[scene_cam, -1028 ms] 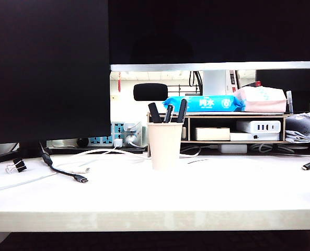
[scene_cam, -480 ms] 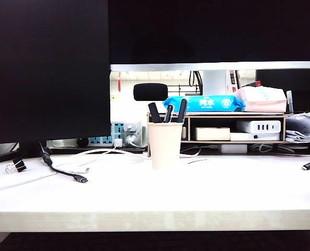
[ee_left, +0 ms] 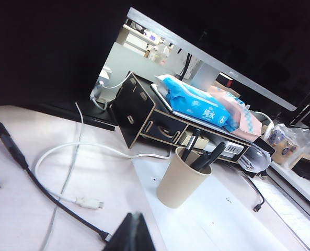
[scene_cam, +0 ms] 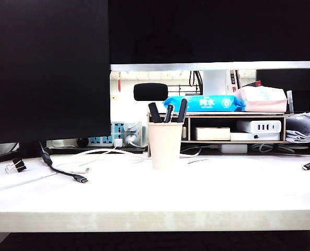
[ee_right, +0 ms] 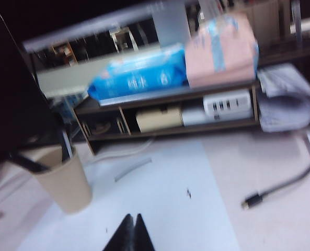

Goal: Pick up the marker from the paper cup and put it on the table.

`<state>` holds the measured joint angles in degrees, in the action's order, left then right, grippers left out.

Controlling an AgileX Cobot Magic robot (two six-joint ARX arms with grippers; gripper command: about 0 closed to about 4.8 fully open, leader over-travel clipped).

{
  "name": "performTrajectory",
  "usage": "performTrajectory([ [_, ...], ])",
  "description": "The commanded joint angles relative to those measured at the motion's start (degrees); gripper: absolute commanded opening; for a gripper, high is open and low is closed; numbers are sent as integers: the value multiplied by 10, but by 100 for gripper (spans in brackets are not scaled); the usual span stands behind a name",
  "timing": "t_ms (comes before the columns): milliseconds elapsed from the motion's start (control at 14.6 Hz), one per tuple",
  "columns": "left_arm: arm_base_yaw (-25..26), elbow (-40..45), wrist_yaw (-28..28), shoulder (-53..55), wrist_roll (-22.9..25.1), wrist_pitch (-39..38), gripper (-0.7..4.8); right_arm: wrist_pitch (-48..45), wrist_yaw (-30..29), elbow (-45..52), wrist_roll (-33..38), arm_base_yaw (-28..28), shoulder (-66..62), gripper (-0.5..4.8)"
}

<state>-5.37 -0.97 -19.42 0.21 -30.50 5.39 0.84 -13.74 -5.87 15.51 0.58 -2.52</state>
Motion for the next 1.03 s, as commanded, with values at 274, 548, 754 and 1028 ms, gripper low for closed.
performTrajectory([
  [274,0,-24,-27,4,0,-15,-5,-66,-6,-45,-1,0,-116,-6],
  [548,0,-28,-24,8,1,-15,-5,-88,-62,-110,-4,0,-236,-6],
  [754,0,-48,-23,20,5,-15,-5,-94,-110,-192,-16,46,-370,-6],
  [1028,0,-101,-25,101,70,-51,-5,-101,-63,-267,-52,163,-489,-6],
])
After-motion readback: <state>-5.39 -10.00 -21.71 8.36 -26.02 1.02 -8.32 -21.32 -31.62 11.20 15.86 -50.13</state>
